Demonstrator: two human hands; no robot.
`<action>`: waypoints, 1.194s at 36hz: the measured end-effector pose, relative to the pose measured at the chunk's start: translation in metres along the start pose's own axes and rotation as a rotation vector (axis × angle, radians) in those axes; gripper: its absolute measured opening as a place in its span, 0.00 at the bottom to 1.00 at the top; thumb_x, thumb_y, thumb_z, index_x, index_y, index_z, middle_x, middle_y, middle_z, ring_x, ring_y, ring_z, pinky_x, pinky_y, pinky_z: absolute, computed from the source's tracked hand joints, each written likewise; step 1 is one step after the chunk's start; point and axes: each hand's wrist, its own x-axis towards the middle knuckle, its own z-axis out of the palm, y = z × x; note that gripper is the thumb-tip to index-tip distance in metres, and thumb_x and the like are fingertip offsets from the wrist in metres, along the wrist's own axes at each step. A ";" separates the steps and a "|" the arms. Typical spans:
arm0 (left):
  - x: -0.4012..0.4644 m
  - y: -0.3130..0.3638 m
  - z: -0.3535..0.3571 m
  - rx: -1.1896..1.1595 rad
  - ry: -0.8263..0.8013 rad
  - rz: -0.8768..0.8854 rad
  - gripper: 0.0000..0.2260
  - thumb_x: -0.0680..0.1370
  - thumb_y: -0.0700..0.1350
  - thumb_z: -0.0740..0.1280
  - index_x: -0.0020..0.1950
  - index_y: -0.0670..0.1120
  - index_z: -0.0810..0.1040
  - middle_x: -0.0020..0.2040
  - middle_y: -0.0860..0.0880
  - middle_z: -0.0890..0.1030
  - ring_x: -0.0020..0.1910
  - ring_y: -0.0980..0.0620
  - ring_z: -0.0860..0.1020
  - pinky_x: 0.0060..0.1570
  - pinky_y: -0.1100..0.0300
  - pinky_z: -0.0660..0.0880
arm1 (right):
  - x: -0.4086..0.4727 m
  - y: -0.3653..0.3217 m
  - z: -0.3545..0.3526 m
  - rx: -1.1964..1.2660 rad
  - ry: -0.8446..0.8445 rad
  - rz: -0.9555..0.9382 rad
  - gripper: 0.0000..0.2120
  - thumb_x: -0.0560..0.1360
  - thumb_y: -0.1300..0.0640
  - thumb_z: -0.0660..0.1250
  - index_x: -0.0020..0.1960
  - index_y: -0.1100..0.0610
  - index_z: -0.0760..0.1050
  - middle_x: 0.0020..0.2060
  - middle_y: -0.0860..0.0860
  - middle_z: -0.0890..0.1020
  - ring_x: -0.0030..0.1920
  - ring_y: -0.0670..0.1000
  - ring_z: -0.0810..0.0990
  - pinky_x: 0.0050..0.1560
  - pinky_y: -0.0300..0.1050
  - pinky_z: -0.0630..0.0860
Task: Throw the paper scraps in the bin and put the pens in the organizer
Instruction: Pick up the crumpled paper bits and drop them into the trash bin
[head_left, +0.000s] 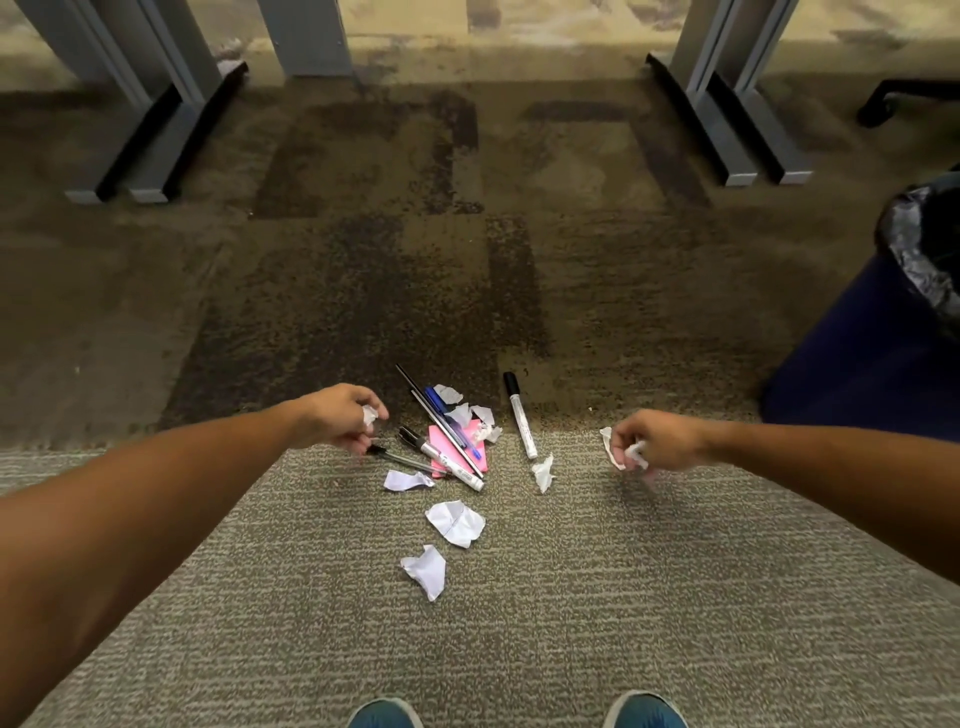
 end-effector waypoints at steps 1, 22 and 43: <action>0.001 0.004 -0.001 -0.013 0.012 0.006 0.14 0.79 0.27 0.53 0.52 0.40 0.75 0.39 0.42 0.75 0.34 0.51 0.76 0.32 0.62 0.81 | 0.000 -0.003 -0.004 0.037 0.019 0.006 0.17 0.75 0.75 0.54 0.41 0.59 0.75 0.41 0.55 0.78 0.41 0.50 0.78 0.47 0.49 0.81; 0.032 0.057 0.028 0.189 0.092 0.209 0.12 0.83 0.42 0.58 0.47 0.42 0.80 0.38 0.48 0.76 0.33 0.54 0.72 0.33 0.63 0.70 | 0.016 0.006 -0.030 0.188 0.376 0.080 0.08 0.80 0.49 0.66 0.48 0.52 0.80 0.45 0.48 0.81 0.43 0.47 0.78 0.41 0.40 0.73; 0.083 0.058 0.061 0.546 0.191 0.366 0.16 0.74 0.43 0.74 0.59 0.42 0.79 0.55 0.44 0.78 0.51 0.47 0.77 0.46 0.59 0.72 | 0.047 0.028 0.007 -0.451 0.160 -0.079 0.26 0.70 0.44 0.75 0.66 0.45 0.73 0.58 0.46 0.68 0.56 0.46 0.68 0.58 0.45 0.71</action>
